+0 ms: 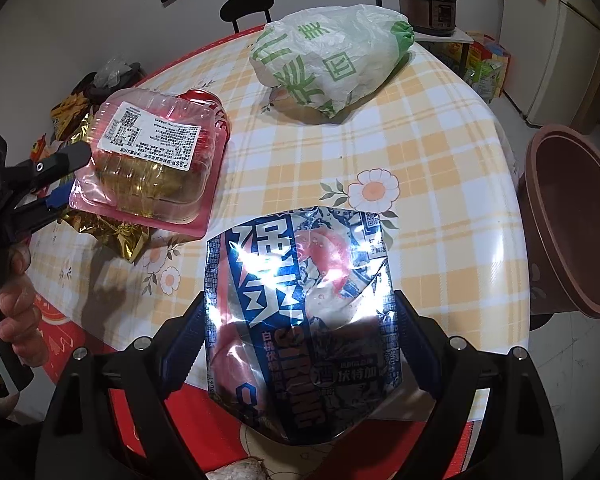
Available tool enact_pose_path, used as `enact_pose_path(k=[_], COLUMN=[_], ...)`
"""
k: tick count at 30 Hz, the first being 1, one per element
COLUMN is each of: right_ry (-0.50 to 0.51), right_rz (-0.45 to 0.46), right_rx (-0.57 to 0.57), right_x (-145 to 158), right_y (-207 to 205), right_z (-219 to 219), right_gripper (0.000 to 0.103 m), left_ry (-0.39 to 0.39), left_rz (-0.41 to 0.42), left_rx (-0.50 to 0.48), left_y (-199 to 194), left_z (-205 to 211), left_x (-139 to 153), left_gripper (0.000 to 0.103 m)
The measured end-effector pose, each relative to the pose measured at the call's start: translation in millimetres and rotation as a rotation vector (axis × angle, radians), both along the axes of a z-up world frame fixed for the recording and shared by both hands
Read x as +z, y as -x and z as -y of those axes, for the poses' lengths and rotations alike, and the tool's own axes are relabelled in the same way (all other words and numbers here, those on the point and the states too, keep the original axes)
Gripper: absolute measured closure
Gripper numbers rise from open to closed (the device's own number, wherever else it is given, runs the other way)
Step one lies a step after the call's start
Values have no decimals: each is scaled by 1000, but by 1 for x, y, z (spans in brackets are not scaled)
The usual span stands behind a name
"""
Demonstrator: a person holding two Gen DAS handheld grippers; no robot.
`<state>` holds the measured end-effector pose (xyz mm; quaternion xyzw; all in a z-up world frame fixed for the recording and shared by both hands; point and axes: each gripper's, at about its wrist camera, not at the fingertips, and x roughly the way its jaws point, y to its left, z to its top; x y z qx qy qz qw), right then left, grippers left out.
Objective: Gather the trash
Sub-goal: 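Grasp the pink-based plastic tray with the left gripper while the right gripper holds the snack bag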
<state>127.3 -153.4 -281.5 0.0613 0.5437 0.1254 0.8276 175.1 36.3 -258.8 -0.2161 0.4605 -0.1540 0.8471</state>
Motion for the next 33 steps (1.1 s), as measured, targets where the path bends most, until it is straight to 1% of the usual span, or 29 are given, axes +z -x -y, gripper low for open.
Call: enact_pose_path(k=[4, 5, 6, 7, 10, 12, 14, 18, 22, 29, 33], right_ry=[-3, -3, -4, -5, -8, -10, -12, -17, -22, -33, -39], right_rz=[1, 1, 0, 0, 1, 2, 7, 20, 34, 65, 108], right_rx=[-3, -4, -5, -7, -14, -22, -31, -44, -46, -36, -23], right_x=[1, 1, 1, 1, 1, 2, 4, 8, 12, 29, 49], right_y=[0, 0, 0, 0, 0, 1, 1, -1, -3, -5, -5], right_z=[1, 1, 1, 2, 4, 7, 10, 14, 14, 9, 2], right_gripper=[17, 17, 17, 17, 17, 17, 17, 17, 17, 17, 17], left_ry=[-51, -69, -88, -98, -79, -98, -108, -85, -92, -95, -93], left_rz=[-9, -13, -16, -21, -21, -14, 1, 15, 41, 81, 111], left_rx=[6, 9, 13, 16, 26, 18, 7, 10, 9, 28, 39], left_y=[-9, -12, -13, -15, -19, -19, -18, -14, -5, 11, 20], left_z=[11, 14, 16, 18, 18, 21, 24, 22, 18, 4, -5], left_x=[0, -1, -4, -5, -7, -3, 1, 10, 23, 43, 55], left_gripper=[39, 40, 44, 44, 48, 49, 49, 49, 50, 50, 50])
